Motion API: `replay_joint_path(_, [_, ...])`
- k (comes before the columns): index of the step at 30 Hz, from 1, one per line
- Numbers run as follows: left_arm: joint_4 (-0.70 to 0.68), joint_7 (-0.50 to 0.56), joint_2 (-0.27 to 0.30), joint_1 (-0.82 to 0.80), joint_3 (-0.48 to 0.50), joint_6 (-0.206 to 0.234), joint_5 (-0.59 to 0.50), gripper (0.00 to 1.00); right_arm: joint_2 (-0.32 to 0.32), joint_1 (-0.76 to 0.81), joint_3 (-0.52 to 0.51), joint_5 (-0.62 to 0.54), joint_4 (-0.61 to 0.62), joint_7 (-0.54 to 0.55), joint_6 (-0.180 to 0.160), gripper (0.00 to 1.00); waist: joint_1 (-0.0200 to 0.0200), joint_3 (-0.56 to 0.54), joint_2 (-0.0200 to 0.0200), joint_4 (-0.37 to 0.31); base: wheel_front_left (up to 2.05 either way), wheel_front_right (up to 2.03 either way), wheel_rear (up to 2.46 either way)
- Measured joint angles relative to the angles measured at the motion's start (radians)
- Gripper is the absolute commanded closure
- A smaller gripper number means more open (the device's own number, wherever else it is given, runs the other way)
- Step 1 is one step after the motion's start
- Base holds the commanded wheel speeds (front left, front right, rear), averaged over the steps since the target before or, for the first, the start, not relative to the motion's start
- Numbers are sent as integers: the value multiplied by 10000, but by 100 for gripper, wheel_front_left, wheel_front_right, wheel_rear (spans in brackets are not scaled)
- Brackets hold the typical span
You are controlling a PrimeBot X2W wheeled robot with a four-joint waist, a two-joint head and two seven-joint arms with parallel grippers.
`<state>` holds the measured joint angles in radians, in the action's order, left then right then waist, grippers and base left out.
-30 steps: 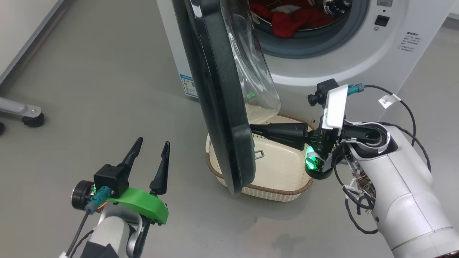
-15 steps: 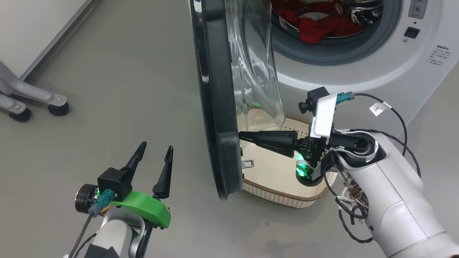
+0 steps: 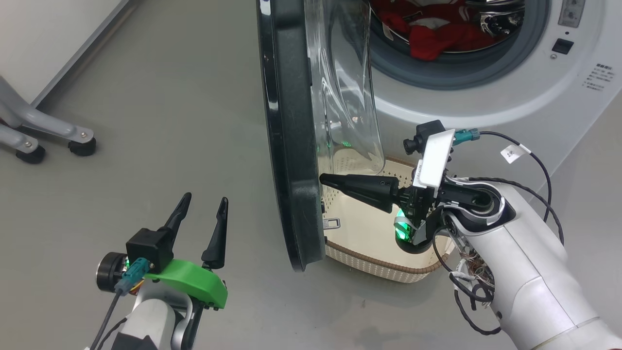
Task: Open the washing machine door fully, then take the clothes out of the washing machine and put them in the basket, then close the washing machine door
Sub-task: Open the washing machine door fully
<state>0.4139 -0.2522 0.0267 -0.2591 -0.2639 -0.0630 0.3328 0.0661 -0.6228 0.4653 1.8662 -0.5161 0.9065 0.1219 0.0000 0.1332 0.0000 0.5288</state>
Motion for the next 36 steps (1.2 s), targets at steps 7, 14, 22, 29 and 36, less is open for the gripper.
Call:
replay_joint_path(7, [-46, 0, 4, 94, 163, 136, 0, 0, -27, 547, -541, 257, 176, -734, 0, 100, 0, -2, 0, -213, 0, 0, 0])
replay_joint_path(14, [-67, 0, 4, 152, 299, 150, 0, 0, -35, 1144, -1561, 144, 543, -1835, 0, 0, 0, -47, 0, -495, 0, 0, 0])
replay_joint_path(22, [-58, 0, 6, 174, 332, 153, -2, 0, 282, 2067, -1987, -1150, 1018, -3290, -2, 0, 0, -177, 0, -722, 0, 0, 0])
replay_joint_path(29, [-13, 0, 6, 189, 332, 153, -15, 0, 840, 2554, -1833, -3496, 1628, -5055, 0, 0, 1, -327, 0, -794, 0, 0, 0])
replay_joint_path(36, [-2, 0, 10, 359, 339, 153, -19, 0, 1741, 2791, -1106, -6778, 2497, -7469, 0, 0, 0, -419, 0, -847, 0, 0, 0])
